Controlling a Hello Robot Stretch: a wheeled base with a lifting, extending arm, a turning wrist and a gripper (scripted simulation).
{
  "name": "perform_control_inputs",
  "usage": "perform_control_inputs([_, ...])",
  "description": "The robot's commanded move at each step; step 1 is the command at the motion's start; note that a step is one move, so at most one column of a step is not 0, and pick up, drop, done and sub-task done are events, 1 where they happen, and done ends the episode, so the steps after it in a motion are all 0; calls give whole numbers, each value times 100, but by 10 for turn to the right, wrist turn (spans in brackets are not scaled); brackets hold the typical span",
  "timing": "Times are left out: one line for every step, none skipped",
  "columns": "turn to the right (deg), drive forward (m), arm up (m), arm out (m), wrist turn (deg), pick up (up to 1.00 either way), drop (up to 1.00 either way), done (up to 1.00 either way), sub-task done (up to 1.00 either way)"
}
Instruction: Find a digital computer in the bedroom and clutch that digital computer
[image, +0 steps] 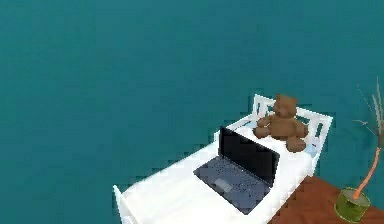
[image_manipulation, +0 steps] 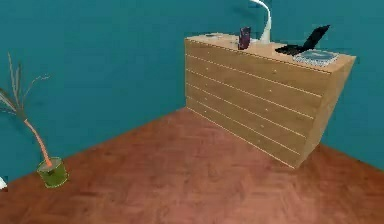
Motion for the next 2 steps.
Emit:
perform_control_inputs([-450, 0, 0, 0, 0, 0, 0, 0, 0])
perform_control_inputs([-300, 0, 0, 0, 0, 0, 0, 0, 0])
